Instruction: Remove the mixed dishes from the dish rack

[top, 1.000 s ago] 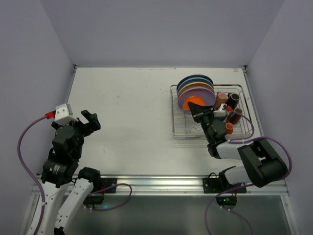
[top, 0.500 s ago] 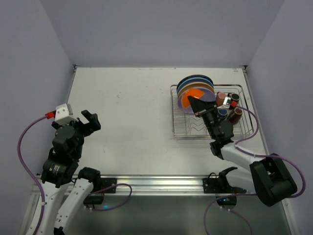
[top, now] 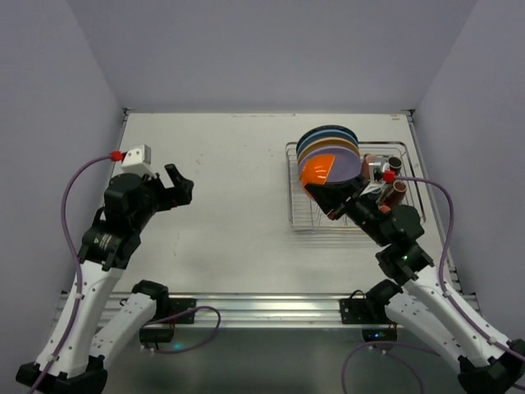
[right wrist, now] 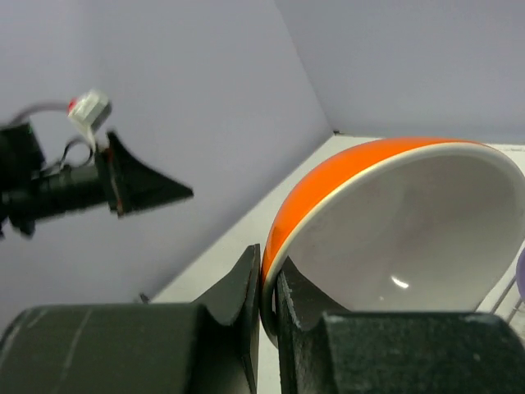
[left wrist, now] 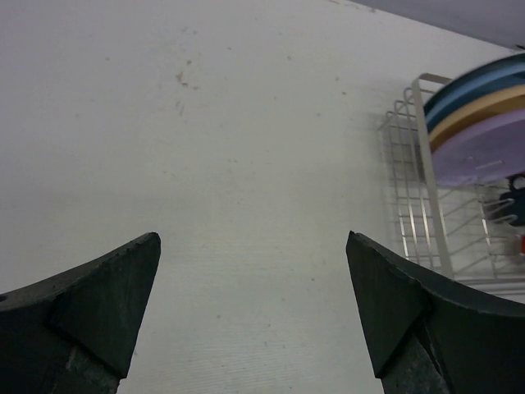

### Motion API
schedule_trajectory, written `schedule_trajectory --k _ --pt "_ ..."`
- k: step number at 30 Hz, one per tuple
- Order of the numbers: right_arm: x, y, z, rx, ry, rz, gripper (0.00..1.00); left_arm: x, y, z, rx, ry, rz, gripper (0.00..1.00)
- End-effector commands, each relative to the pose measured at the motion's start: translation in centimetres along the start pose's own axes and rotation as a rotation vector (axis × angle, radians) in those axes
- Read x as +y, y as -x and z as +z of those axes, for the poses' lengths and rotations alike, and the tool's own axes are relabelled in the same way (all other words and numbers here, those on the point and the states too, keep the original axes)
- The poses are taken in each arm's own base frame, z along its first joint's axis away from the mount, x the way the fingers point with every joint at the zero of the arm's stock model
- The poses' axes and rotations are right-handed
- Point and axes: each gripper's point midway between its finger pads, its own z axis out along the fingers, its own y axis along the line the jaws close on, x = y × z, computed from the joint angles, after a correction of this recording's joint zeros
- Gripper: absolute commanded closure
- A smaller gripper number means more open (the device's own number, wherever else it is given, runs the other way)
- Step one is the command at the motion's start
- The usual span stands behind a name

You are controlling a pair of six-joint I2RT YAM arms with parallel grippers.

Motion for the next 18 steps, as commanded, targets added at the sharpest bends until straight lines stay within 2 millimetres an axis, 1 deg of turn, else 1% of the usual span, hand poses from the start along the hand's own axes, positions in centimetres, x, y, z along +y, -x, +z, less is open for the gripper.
schedule_trajectory --k 1,2,3,4,5,6,7,8,9,10,11,12,13,14,15,16,17,18 --pt "1.2 -2.5 -1.1 0.231 0.013 -0.212 1.0 -7.6 2.7 -0.9 0.059 -0.338 -0.033 0.0" --pt "1.3 -4.4 -1.7 0.326 0.012 -0.247 1.0 -8.6 2.4 0.0 0.106 -0.366 -0.036 0.0" --pt "1.5 -4.2 -1.3 0.348 0.002 -0.262 1.0 -10.2 2.7 -0.4 0.136 -0.447 -0.042 0.0" --pt "1.4 -5.1 -1.8 0.412 -0.011 -0.268 1.0 -11.5 4.1 -1.0 0.127 -0.498 -0.049 0.0" --pt "1.9 -5.8 -1.9 0.452 0.011 -0.295 1.0 -12.2 4.2 -0.4 0.156 -0.52 -0.049 0.0" --pt "2.8 -5.3 -1.6 0.458 0.024 -0.318 1.0 -12.9 4.5 -0.6 0.174 -0.552 -0.045 0.0" --pt "2.4 -5.8 -1.4 0.489 -0.002 -0.348 1.0 -13.2 5.2 -0.6 0.171 -0.554 -0.039 0.0" --pt "3.1 -7.3 -2.0 0.557 0.023 -0.394 1.0 -13.6 6.4 -0.6 0.17 -0.545 -0.034 0.0" --pt "3.9 -6.9 -1.8 0.563 0.032 -0.422 1.0 -13.6 6.9 -0.6 0.17 -0.535 -0.026 0.0" --pt "3.8 -8.7 -2.2 0.644 0.009 -0.47 1.0 -13.4 6.9 0.4 0.191 -0.503 -0.01 0.0" --pt "4.4 -8.3 -1.7 0.656 0.016 -0.518 1.0 -13.4 7.8 -0.4 0.197 -0.487 0.0 0.0" --pt "4.6 -9.0 -1.8 0.694 0.014 -0.551 1.0 -13.1 7.9 -0.1 0.207 -0.465 0.007 0.0" --pt "4.3 -11.3 -2.2 0.801 -0.002 -0.624 1.0 -12.9 7.6 0.4 0.225 -0.448 0.022 0.0" --pt "4.3 -12.2 -2.4 0.855 0.014 -0.684 1.0 -12.6 7.1 0.4 0.252 -0.43 0.029 0.0" --pt "5.2 -12.1 -1.9 0.873 0.032 -0.72 1.0 -12.2 6.6 0.8 0.267 -0.402 0.039 0.0" --pt "5.8 -13.4 -2.7 0.943 0.066 -0.77 1.0 -11.8 5.9 1.2 0.288 -0.386 0.057 0.0" --pt "5.3 -15.3 -2.5 1.015 0.074 -0.829 1.0 -11.5 5.0 1.3 0.318 -0.374 0.07 0.0" --pt "6.1 -15.6 -2.0 1.023 0.096 -0.846 1.0 -11.3 3.7 1.7 0.35 -0.361 0.085 0.0"
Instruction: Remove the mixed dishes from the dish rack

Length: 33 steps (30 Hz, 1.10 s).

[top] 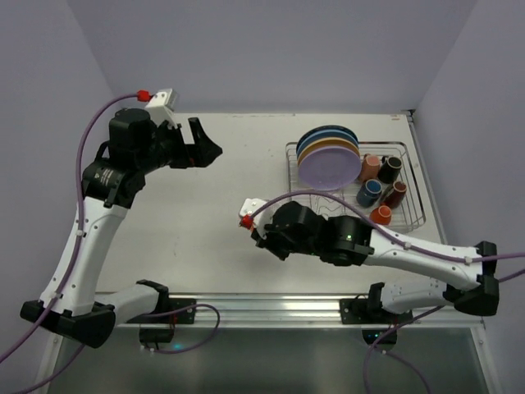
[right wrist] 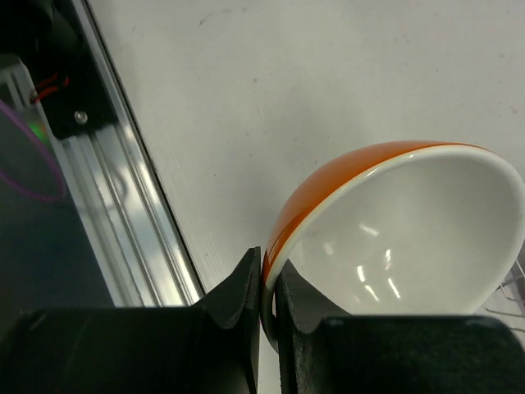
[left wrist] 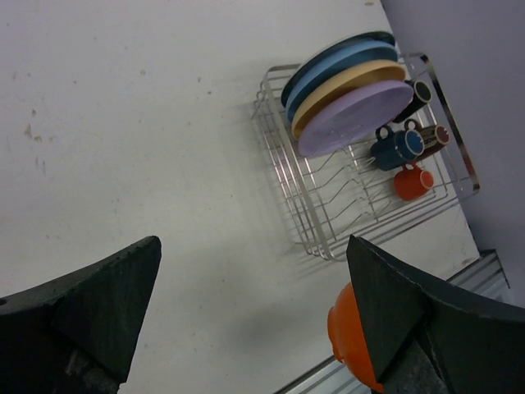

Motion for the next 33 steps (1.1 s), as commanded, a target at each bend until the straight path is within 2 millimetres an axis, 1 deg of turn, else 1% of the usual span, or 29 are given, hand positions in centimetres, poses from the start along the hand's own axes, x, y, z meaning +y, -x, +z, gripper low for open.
schedule_trajectory --k 1,2,3,4,5,6,7,8,9,10,12,13,14,15,17,18,21,25,26,28,31,32,33 --pt "0.2 -1.0 0.8 0.151 -0.049 -0.229 1.0 1.5 -5.2 0.6 0.194 0.052 0.034 0.0" --pt "0.7 -1.4 1.9 0.182 -0.031 -0.269 1.0 1.5 -5.8 0.8 0.206 0.048 0.041 0.0" --pt "2.1 -1.1 2.2 0.18 0.043 -0.285 1.0 1.4 -7.6 1.2 0.254 0.022 0.039 0.0" --pt "3.5 -1.2 2.3 0.185 0.101 -0.309 1.0 1.2 -8.4 1.3 0.27 -0.003 0.047 0.0" --pt "4.3 -1.4 2.9 0.194 0.138 -0.345 1.0 0.6 -8.9 1.4 0.272 -0.038 0.058 0.0" --pt "5.1 -1.2 3.0 0.185 0.167 -0.364 1.0 0.1 -9.8 1.3 0.297 -0.08 0.055 0.0" --pt "5.5 -1.1 3.3 0.177 0.183 -0.403 1.0 0.2 -11.2 1.4 0.327 -0.093 0.052 0.0" --pt "5.6 -1.0 3.5 0.179 0.184 -0.415 1.0 -0.6 -12.1 1.4 0.346 -0.126 0.065 0.0" --pt "5.7 -1.5 4.0 0.199 0.191 -0.428 1.0 -0.9 -12.9 1.3 0.364 -0.138 0.076 0.0" --pt "5.6 -1.7 4.2 0.212 0.192 -0.454 1.0 -0.9 -13.9 1.3 0.384 -0.132 0.085 0.0" --pt "5.6 -2.2 5.0 0.24 0.195 -0.474 1.0 -1.4 -15.3 1.2 0.414 -0.143 0.115 0.0" --pt "5.6 -2.4 5.3 0.249 0.197 -0.496 1.0 -1.3 -16.3 1.2 0.437 -0.145 0.114 0.0" --pt "5.6 -2.2 5.6 0.249 0.198 -0.502 1.0 -1.7 -17.0 1.1 0.453 -0.159 0.123 0.0" --pt "5.6 -2.7 6.3 0.272 0.195 -0.511 1.0 -1.6 -17.4 1.2 0.459 -0.154 0.127 0.0" --pt "5.1 -2.5 6.7 0.283 0.166 -0.525 1.0 -1.3 -18.4 1.3 0.482 -0.141 0.139 0.0" --pt "4.9 -2.7 6.8 0.295 0.155 -0.529 1.0 -1.1 -18.7 1.3 0.492 -0.133 0.143 0.02" --pt "4.3 -2.2 6.9 0.29 0.134 -0.545 1.0 -1.0 -19.6 1.1 0.516 -0.119 0.163 0.1" --pt "3.1 -1.4 7.0 0.287 0.073 -0.561 1.0 -0.4 -21.1 1.1 0.56 -0.076 0.193 0.19" --pt "2.9 -1.1 7.0 0.283 0.062 -0.562 1.0 0.0 -21.3 1.2 0.564 -0.053 0.203 0.22" --pt "2.6 -0.9 7.1 0.282 0.05 -0.562 1.0 0.3 -21.8 1.4 0.585 -0.03 0.212 0.25" --pt "2.6 -0.9 7.1 0.279 0.049 -0.562 1.0 0.8 -22.0 1.9 0.593 0.007 0.226 0.43" --pt "2.5 -1.1 7.1 0.284 0.048 -0.562 1.0 0.8 -22.0 2.0 0.588 0.019 0.23 0.61" --pt "2.2 -1.1 7.3 0.283 0.033 -0.561 1.0 0.8 -22.0 2.2 0.589 0.027 0.231 0.71"
